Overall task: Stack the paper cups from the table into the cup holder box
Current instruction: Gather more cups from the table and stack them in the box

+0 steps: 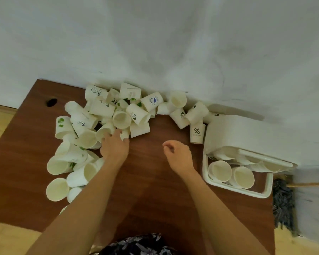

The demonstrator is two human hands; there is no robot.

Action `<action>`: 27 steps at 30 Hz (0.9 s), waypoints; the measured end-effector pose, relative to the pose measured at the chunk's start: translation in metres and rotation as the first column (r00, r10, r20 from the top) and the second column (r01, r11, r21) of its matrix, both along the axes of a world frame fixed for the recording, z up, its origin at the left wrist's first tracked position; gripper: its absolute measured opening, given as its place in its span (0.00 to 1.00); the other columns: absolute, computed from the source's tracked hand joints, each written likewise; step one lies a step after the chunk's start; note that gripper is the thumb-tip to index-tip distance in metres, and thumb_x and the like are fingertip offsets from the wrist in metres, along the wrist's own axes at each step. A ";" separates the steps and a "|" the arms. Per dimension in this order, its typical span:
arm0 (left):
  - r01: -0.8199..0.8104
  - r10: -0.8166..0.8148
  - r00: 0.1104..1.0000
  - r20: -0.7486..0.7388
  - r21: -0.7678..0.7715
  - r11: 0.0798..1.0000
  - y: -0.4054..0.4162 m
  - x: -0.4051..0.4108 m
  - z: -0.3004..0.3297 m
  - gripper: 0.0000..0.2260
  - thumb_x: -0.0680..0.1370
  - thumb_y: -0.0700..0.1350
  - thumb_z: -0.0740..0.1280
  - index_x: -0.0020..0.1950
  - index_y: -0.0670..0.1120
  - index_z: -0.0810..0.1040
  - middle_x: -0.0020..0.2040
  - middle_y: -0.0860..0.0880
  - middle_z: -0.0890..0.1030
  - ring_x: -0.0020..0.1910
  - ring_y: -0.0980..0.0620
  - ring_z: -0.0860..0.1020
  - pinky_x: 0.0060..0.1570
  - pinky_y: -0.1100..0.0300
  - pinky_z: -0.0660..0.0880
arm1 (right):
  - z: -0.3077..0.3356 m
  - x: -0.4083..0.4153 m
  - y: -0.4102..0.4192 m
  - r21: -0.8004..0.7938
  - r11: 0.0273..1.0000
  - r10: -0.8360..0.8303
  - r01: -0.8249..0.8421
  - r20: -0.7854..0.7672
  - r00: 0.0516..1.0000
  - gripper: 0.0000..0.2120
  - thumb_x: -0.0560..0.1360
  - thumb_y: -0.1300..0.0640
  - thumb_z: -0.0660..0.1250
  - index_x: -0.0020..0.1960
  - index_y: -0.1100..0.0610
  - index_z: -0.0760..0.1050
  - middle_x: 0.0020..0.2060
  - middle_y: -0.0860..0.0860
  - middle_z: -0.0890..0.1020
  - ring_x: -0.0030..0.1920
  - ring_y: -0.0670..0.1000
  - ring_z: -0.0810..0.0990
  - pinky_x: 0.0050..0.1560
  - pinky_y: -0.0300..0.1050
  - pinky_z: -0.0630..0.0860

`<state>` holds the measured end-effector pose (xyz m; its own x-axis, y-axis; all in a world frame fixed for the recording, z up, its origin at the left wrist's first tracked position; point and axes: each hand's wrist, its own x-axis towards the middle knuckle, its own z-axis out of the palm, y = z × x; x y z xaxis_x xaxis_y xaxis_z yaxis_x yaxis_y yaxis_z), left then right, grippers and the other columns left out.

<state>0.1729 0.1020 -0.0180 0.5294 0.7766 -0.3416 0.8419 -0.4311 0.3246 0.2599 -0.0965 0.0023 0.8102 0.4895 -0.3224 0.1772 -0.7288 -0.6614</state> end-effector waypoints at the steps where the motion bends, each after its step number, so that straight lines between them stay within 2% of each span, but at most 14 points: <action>1: 0.001 -0.001 1.000 -0.005 -0.012 1.000 0.005 0.000 -0.003 0.20 0.78 0.50 0.62 0.70 0.52 0.70 0.62 0.39 0.71 0.60 0.39 0.70 0.46 0.47 0.71 | -0.001 0.001 0.011 -0.002 1.000 -0.018 0.017 -0.021 1.000 0.09 0.79 0.54 0.62 0.55 0.49 0.80 0.50 0.44 0.82 0.48 0.43 0.78 0.50 0.40 0.74; 4: 0.017 -0.016 1.000 0.025 -0.054 0.998 0.020 -0.001 -0.010 0.21 0.78 0.49 0.62 0.70 0.49 0.69 0.64 0.39 0.71 0.62 0.39 0.70 0.47 0.47 0.72 | -0.006 0.003 0.046 -0.015 0.998 -0.067 0.066 -0.096 0.993 0.09 0.79 0.53 0.63 0.55 0.49 0.80 0.49 0.43 0.81 0.48 0.42 0.77 0.48 0.38 0.70; 8: 0.061 -0.055 0.990 0.127 -0.045 0.997 0.038 0.001 -0.015 0.17 0.78 0.47 0.63 0.66 0.45 0.73 0.61 0.44 0.74 0.63 0.44 0.70 0.44 0.51 0.68 | -0.016 0.006 0.088 0.007 0.990 -0.135 0.139 -0.191 0.972 0.10 0.79 0.52 0.64 0.58 0.51 0.80 0.50 0.44 0.80 0.49 0.44 0.76 0.48 0.38 0.70; 11: 0.061 -0.058 0.978 0.202 -0.008 0.998 0.052 0.004 -0.014 0.10 0.78 0.46 0.64 0.57 0.45 0.78 0.55 0.47 0.77 0.59 0.45 0.72 0.44 0.53 0.70 | -0.022 0.011 0.114 0.017 0.975 -0.210 0.221 -0.241 0.947 0.12 0.79 0.51 0.65 0.61 0.53 0.78 0.50 0.43 0.78 0.49 0.43 0.76 0.50 0.39 0.72; 14: 0.047 -0.053 0.970 0.238 0.029 0.998 0.062 0.006 -0.006 0.06 0.77 0.45 0.65 0.51 0.46 0.79 0.48 0.49 0.77 0.51 0.47 0.75 0.42 0.54 0.72 | -0.030 0.016 0.132 0.036 0.947 -0.300 0.321 -0.264 0.917 0.13 0.78 0.50 0.66 0.60 0.53 0.77 0.51 0.44 0.78 0.52 0.46 0.77 0.55 0.45 0.75; 16: 0.063 -0.073 0.960 0.270 0.046 0.997 0.067 0.005 -0.002 0.07 0.76 0.44 0.64 0.51 0.47 0.78 0.48 0.50 0.78 0.49 0.48 0.76 0.41 0.54 0.72 | -0.036 0.019 0.143 0.040 0.932 -0.337 0.361 -0.279 0.899 0.11 0.77 0.50 0.67 0.56 0.54 0.78 0.51 0.46 0.80 0.51 0.48 0.79 0.54 0.47 0.77; 20: 0.125 -0.138 0.936 0.323 0.061 0.990 0.067 0.000 0.008 0.11 0.76 0.42 0.64 0.58 0.48 0.77 0.54 0.50 0.78 0.53 0.50 0.75 0.44 0.57 0.71 | -0.041 0.025 0.154 0.084 0.876 -0.406 0.475 -0.406 0.819 0.04 0.77 0.54 0.68 0.47 0.55 0.79 0.45 0.52 0.84 0.41 0.47 0.84 0.50 0.54 0.82; 24: 0.120 -0.108 0.929 0.354 -0.013 0.993 0.060 -0.005 0.022 0.18 0.77 0.42 0.65 0.67 0.50 0.70 0.50 0.52 0.78 0.47 0.52 0.76 0.43 0.58 0.71 | -0.029 0.021 0.139 0.167 0.840 -0.420 0.516 -0.402 0.814 0.05 0.77 0.58 0.66 0.44 0.49 0.78 0.44 0.49 0.84 0.42 0.47 0.84 0.48 0.50 0.83; 27: 0.141 -0.119 0.920 0.372 -0.032 0.990 0.047 -0.006 0.029 0.17 0.77 0.44 0.67 0.65 0.50 0.70 0.49 0.52 0.80 0.48 0.52 0.77 0.46 0.57 0.72 | -0.014 0.011 0.112 0.231 0.810 -0.437 0.539 -0.376 0.817 0.08 0.78 0.58 0.66 0.45 0.46 0.77 0.44 0.48 0.84 0.42 0.48 0.84 0.47 0.46 0.82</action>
